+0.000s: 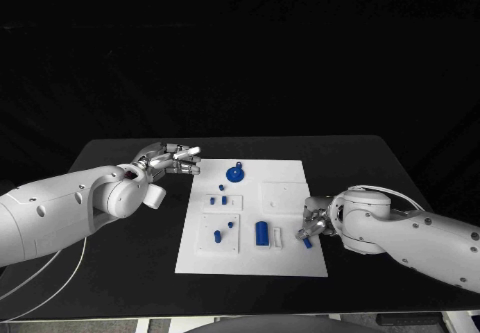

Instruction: Assemble the parts on the task board

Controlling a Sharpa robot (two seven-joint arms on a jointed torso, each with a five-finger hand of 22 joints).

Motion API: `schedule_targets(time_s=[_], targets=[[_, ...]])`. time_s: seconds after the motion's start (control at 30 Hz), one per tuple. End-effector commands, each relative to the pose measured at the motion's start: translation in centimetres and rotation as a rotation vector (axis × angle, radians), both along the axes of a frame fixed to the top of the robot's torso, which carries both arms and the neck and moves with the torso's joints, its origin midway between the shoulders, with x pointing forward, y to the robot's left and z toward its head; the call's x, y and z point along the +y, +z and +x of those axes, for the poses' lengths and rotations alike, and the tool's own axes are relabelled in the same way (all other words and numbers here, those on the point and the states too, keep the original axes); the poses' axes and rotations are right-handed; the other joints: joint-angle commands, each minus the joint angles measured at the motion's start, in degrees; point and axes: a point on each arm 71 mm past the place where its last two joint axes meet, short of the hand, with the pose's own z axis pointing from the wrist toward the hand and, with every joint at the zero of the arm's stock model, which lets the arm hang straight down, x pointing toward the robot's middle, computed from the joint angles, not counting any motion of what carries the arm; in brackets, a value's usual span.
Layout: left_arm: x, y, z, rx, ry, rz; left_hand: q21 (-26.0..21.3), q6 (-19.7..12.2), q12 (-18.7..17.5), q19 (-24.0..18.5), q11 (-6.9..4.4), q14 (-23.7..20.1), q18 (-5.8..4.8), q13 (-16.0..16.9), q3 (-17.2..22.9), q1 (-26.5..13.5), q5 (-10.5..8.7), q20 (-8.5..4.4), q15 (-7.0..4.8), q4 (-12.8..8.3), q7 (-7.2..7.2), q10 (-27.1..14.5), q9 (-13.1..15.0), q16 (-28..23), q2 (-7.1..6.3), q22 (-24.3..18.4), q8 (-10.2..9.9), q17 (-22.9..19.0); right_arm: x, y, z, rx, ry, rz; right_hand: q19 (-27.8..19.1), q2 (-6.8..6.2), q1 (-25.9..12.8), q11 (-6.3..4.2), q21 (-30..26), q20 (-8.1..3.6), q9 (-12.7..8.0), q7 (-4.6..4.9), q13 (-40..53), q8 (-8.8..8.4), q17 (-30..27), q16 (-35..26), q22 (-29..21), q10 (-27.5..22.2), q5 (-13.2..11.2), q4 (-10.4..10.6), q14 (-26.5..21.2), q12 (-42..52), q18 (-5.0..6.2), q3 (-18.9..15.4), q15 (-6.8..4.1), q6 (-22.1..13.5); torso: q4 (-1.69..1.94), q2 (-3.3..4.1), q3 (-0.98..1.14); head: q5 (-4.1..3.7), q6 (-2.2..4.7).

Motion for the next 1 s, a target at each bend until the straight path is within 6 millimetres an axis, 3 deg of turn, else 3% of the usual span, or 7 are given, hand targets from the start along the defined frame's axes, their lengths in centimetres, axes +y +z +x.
schedule_targets(time_s=[0.03,0.2,0.33,0.67,1.0], targets=[[-0.2,0.0,-0.1,0.001,-0.017,-0.007,0.22,-0.25,-0.11,-0.36,-0.09,-0.32,0.20,0.09,0.10,-0.20,-0.05,0.11,0.14,0.17,-0.05,-0.45,-0.09,-0.14,-0.16,-0.05,-0.12,0.06,-0.2,-1.5,-0.9,0.058,-0.066,0.040,0.78,-0.49,-2.25,-0.14,0.67,0.27,-44.96,0.00,0.16,-0.28,0.08,0.42,6.41,0.44,2.62,-11.34,0.10,0.50,0.75,13.29,-0.04,0.33,0.03,0.00,0.00,0.08,0.00],[-0.2,-0.1,-0.1,0.001,-0.016,-0.007,0.22,-0.25,-0.11,-0.36,-0.09,-0.32,0.20,0.09,0.10,-0.20,-0.05,0.11,0.14,0.17,-0.05,-0.45,-0.09,-0.14,-0.16,-0.05,-0.12,0.06,-0.2,-1.3,-0.8,0.043,-0.128,0.135,0.64,-1.09,-3.28,-0.25,1.26,0.11,-46.64,0.07,0.15,-0.27,-0.04,0.37,6.45,0.47,7.54,-11.49,0.01,0.46,0.83,15.18,-0.19,0.53,0.05,0.00,0.02,0.18,-0.03],[-0.2,-0.1,-0.1,0.002,-0.016,-0.006,0.22,-0.25,-0.11,-0.36,-0.09,-0.32,0.20,0.09,0.10,-0.20,-0.05,0.11,0.14,0.17,-0.05,-0.45,-0.09,-0.14,-0.16,-0.05,-0.12,0.06,-0.2,-1.0,-0.8,0.038,-0.179,0.201,0.53,-1.19,-3.37,-0.35,1.91,-0.02,-47.22,0.06,0.10,-0.27,-0.20,0.23,6.49,0.45,8.64,-11.72,-0.06,0.32,0.86,15.50,-0.33,0.73,0.03,0.02,-0.01,0.23,-0.07],[-0.3,-0.1,-0.1,0.003,-0.018,-0.007,0.22,-0.25,-0.11,-0.36,-0.09,-0.32,0.20,0.09,0.10,-0.20,-0.05,0.11,0.14,0.17,-0.05,-0.45,-0.09,-0.14,-0.16,-0.05,-0.12,0.06,0.3,-0.3,-0.7,0.079,-0.253,0.325,0.38,-0.96,-3.23,-0.41,2.65,-0.05,-47.29,-0.07,0.16,-0.27,-0.28,0.19,6.51,0.53,8.39,-11.70,-0.03,0.23,0.80,13.45,-0.38,1.02,0.02,0.01,0.03,0.44,-0.10],[-0.4,-0.1,-0.1,0.011,-0.027,-0.007,0.28,-0.20,-0.12,-0.34,-0.09,-0.28,0.22,0.09,-0.04,-0.24,-0.04,0.10,0.13,0.03,-0.06,-0.45,-0.08,-0.13,0.12,-0.14,-0.11,0.09,1.8,0.0,-0.9,0.112,-0.213,0.393,0.27,-0.54,-3.09,-0.41,2.30,-0.03,-47.27,-0.12,0.14,-0.27,-0.47,-0.04,6.44,0.46,7.63,-11.63,-0.05,0.10,0.78,12.34,-0.37,1.15,0.01,0.02,-0.01,0.34,-0.24]])
